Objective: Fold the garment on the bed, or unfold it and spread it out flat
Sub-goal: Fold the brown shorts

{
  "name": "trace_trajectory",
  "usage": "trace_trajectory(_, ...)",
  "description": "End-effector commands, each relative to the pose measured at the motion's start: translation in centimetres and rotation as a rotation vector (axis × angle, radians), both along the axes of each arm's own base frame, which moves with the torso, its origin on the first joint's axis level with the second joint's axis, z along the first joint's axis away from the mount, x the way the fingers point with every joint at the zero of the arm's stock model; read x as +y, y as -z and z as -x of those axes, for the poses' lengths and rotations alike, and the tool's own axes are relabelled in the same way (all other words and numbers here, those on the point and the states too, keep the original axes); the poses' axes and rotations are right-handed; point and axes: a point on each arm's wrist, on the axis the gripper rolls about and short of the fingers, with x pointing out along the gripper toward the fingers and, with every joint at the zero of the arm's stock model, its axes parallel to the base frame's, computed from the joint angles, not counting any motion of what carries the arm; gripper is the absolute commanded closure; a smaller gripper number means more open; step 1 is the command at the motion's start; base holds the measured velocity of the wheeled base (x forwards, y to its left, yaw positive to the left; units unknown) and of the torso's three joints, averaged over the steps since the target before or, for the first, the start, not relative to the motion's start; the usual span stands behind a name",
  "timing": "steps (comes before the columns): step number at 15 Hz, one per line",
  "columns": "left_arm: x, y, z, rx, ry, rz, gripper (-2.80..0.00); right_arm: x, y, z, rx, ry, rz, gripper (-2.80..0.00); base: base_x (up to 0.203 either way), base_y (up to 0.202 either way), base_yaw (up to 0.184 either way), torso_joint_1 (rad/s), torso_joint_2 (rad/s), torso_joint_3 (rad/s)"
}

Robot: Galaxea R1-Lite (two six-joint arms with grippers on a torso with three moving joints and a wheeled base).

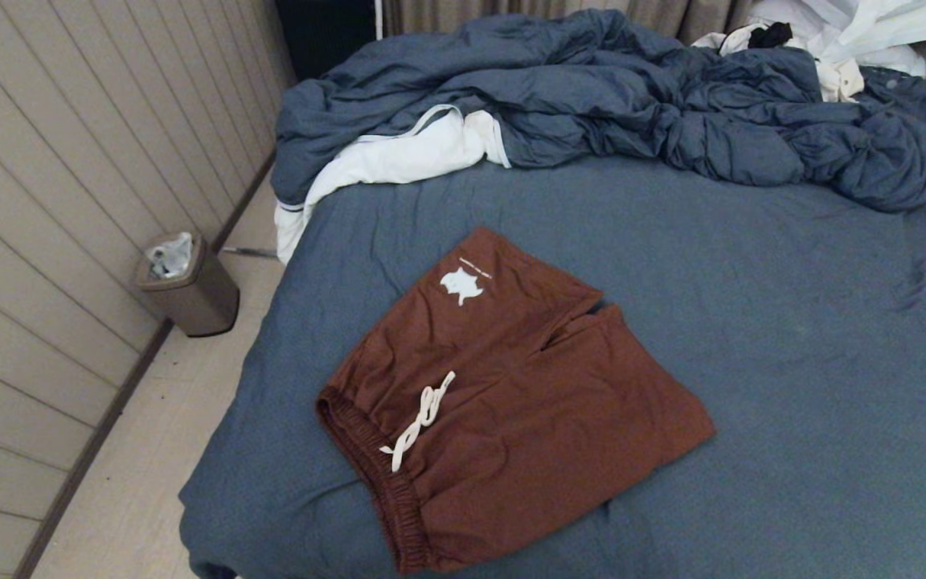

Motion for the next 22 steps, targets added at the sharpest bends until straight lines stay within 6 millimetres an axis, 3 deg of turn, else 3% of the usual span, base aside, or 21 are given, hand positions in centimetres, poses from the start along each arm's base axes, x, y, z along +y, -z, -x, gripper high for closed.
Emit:
trace_trajectory(1,0.0,0.0,0.0,0.003,-0.005,-0.001,0.00,0.0,-0.1,0.0,-0.006,-0.003,0.011,0.00,0.000,0.000,0.000,0.000,0.00,0.000)
trace_trajectory(3,0.0,-0.5,0.2,-0.005,-0.012,-0.007,0.00,0.0,-0.8,0.1,-0.004,-0.005,0.015,0.00,0.000,0.000,0.000,0.000,0.00,0.000)
trace_trajectory(5,0.1,-2.3,0.6,-0.022,-0.021,-0.012,0.00,0.0,-3.3,0.1,0.029,-0.018,0.015,0.00,0.000,0.000,0.000,0.000,0.00,0.000)
trace_trajectory(7,0.1,-7.4,1.2,-0.050,-0.021,-0.007,0.00,0.1,-6.9,-1.1,0.100,-0.041,0.002,0.00,0.000,0.000,0.000,0.000,0.00,0.000)
trace_trajectory(8,0.0,-9.6,0.6,-0.019,-0.017,-0.005,0.00,0.1,-9.0,-2.2,0.129,-0.056,-0.015,0.00,0.000,0.000,0.000,0.000,0.00,0.000)
trace_trajectory(10,0.0,-12.8,-2.4,0.098,-0.003,0.000,0.00,0.2,-12.8,-5.5,0.206,-0.081,-0.066,0.00,0.000,0.000,0.000,0.000,0.00,0.000)
trace_trajectory(12,-0.1,-14.7,-7.1,0.255,0.014,0.029,0.00,0.3,-15.0,-10.6,0.337,-0.088,-0.118,0.00,0.000,0.000,0.000,0.000,0.00,0.000)
trace_trajectory(14,-0.3,-14.6,-12.6,0.448,0.047,0.085,0.00,0.1,-14.7,-16.9,0.508,-0.061,-0.185,0.00,0.000,0.000,0.000,0.000,0.00,0.000)
trace_trajectory(17,-2.1,-11.2,-19.3,0.737,0.128,0.199,0.00,-1.1,-11.2,-25.2,0.735,0.012,-0.273,0.00,0.000,0.000,0.000,0.000,0.00,0.000)
trace_trajectory(19,-5.8,-8.6,-21.4,0.875,0.259,0.222,0.00,-2.7,-8.7,-29.3,0.798,0.049,-0.331,0.00,0.000,0.000,0.000,0.000,0.00,0.000)
trace_trajectory(22,-12.1,-4.8,-22.7,1.031,0.402,0.220,0.00,-4.1,-5.8,-32.8,0.837,0.044,-0.385,0.00,0.000,0.000,0.000,0.000,0.00,0.000)
